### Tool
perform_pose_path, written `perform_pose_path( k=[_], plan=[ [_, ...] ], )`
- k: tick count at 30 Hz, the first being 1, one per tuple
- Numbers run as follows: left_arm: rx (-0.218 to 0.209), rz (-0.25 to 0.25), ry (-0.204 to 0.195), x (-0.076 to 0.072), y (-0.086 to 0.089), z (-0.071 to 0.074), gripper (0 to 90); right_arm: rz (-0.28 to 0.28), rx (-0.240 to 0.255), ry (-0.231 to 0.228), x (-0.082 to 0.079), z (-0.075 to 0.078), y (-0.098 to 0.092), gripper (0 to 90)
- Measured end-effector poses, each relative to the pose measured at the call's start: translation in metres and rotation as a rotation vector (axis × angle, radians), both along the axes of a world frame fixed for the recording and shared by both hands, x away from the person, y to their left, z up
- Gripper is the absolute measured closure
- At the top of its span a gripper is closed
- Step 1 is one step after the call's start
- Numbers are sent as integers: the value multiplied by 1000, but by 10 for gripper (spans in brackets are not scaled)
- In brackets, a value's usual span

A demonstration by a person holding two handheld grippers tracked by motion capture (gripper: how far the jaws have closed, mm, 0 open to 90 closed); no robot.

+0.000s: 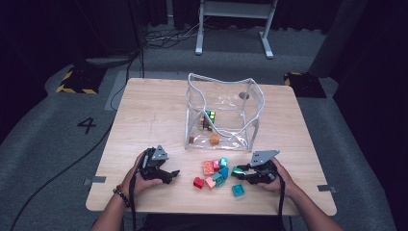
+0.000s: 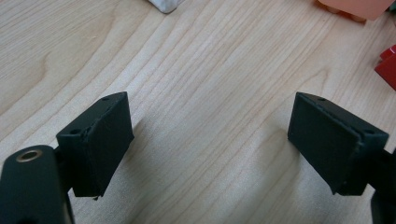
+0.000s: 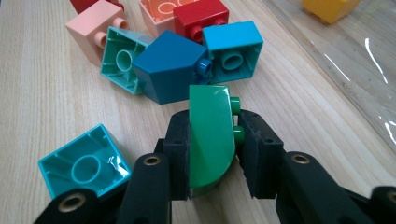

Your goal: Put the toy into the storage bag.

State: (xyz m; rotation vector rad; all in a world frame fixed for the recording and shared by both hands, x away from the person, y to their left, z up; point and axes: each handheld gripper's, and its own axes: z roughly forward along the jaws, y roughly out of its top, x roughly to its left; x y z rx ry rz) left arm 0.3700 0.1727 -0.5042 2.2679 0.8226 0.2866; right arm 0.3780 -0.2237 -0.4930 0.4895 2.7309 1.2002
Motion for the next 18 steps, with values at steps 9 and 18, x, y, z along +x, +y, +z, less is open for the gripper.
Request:
perform_pose_path(
  k=[9,18],
  plan=[
    [6,-2,-3,0,0,0,141,-65,28,-16,3,8,-22,665],
    [-3,1,3,0,0,0,141,-197,93,-64,11,31,-61,666]
  ],
)
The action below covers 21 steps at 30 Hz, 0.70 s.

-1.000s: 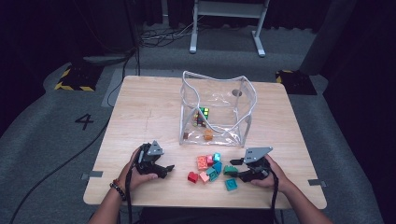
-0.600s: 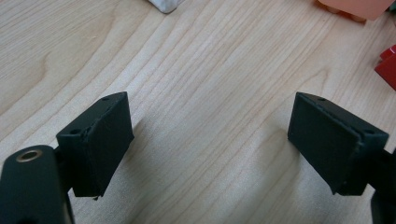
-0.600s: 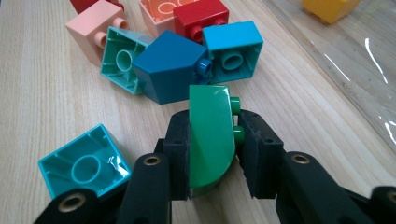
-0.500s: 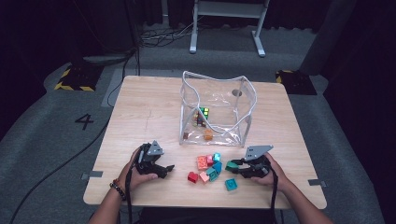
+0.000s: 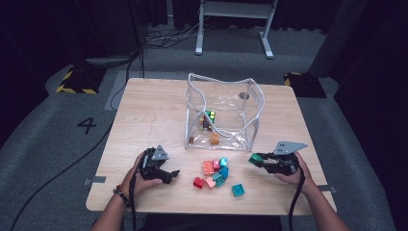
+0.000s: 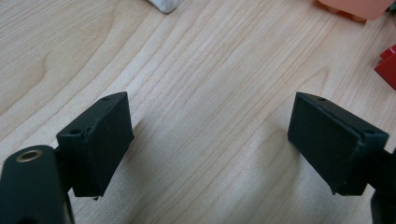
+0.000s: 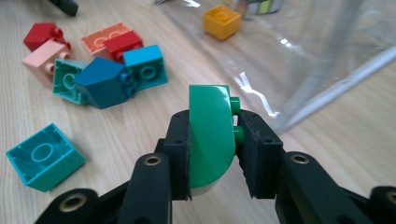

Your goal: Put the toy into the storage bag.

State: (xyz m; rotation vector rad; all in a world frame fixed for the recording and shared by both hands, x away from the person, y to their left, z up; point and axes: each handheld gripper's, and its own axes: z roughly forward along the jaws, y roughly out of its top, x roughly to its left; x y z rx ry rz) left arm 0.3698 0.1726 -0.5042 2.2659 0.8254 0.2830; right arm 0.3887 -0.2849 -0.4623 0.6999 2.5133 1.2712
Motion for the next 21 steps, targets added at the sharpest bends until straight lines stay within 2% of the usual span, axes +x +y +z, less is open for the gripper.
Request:
perform_pose_path(
  k=[7,9,12,21],
  plan=[
    [4,-2,-2,0,0,0,141,-110,2,-59,13,21,-24,666],
    [5,-2,-5,0,0,0,141,-127,21,-69,17,27,-28,666],
    [8,-4,-6,0,0,0,141,-169,-6,-112,25,38,-31,667],
    [5,-2,-3,0,0,0,142,-227,40,-147,55,68,-37,668]
  ],
)
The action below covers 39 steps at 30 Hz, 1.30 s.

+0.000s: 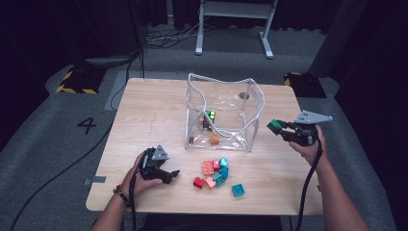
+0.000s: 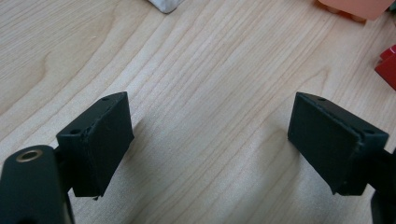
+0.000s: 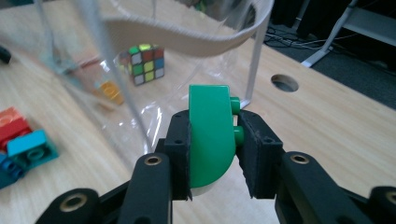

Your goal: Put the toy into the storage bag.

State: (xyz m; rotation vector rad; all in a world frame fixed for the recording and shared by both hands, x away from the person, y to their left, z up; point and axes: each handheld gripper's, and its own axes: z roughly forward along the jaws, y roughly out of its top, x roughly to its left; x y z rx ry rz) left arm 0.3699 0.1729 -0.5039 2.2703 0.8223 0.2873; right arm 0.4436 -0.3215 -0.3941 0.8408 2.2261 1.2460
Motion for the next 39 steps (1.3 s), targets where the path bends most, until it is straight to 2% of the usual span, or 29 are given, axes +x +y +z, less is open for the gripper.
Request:
perform_pose_path(
  k=[5,6,12,16,18,22,26,30,35,39],
  plan=[
    [-7,2,4,0,0,0,141,-19,13,-24,15,19,-2,668],
    [0,1,-4,0,0,0,141,-23,7,-33,17,26,-3,668],
    [-8,2,4,0,0,0,141,-39,12,-61,29,56,-6,668],
    [-4,0,0,0,0,0,141,-34,26,-64,36,68,-3,668],
    [-7,1,4,0,0,0,141,-41,5,-60,40,72,1,668],
    [-5,-1,4,0,0,0,141,-30,7,-67,49,78,6,668],
    [-5,1,-1,0,0,0,141,-22,34,-64,55,89,13,668],
    [-4,0,-2,0,0,0,141,-11,37,-66,60,97,21,668],
    [-2,0,1,0,0,0,141,11,49,-73,66,99,31,668],
    [-4,0,-1,0,0,0,141,21,57,-54,71,99,39,667]
  ],
)
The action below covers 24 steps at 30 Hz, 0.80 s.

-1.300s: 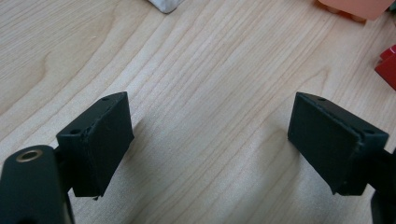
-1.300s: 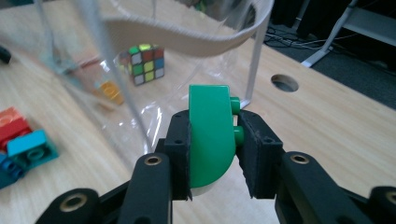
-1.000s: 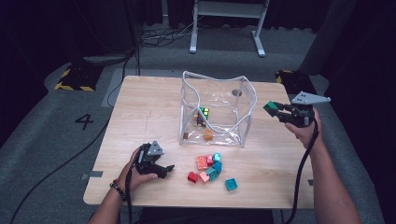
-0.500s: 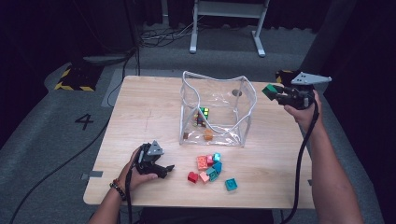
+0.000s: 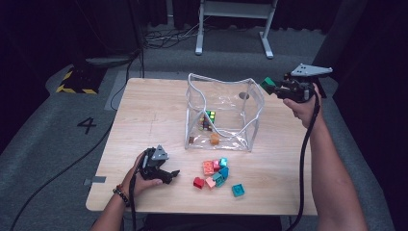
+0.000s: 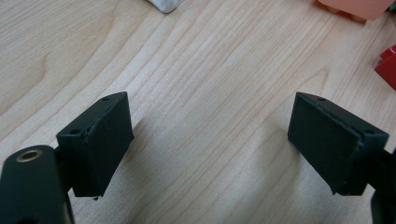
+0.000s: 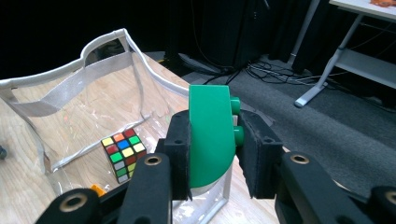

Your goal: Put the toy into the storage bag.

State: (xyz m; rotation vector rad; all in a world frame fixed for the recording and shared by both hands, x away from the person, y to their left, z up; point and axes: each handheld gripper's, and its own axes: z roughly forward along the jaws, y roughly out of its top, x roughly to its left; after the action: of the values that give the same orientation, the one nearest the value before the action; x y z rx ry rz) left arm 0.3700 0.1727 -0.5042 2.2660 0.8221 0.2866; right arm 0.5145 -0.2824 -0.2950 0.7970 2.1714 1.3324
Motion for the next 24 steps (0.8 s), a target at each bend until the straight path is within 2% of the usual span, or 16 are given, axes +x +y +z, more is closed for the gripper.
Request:
perform_pose_path(
  k=[4,10,11,17,20,21,24],
  plan=[
    [2,0,4,0,0,0,141,13,3,4,4,1,9,668],
    [-4,3,5,0,0,0,141,60,-22,1,5,4,30,668],
    [7,-2,-3,0,0,0,141,72,-31,-3,6,3,34,668],
    [7,-2,-3,0,0,0,141,114,-93,25,11,-1,56,667],
    [3,1,1,0,0,0,141,132,-98,33,13,-2,61,667],
    [9,-3,-3,0,0,0,141,159,-128,35,17,-4,69,667],
    [9,-4,-3,0,0,0,141,177,-159,50,20,-6,76,667]
  ],
)
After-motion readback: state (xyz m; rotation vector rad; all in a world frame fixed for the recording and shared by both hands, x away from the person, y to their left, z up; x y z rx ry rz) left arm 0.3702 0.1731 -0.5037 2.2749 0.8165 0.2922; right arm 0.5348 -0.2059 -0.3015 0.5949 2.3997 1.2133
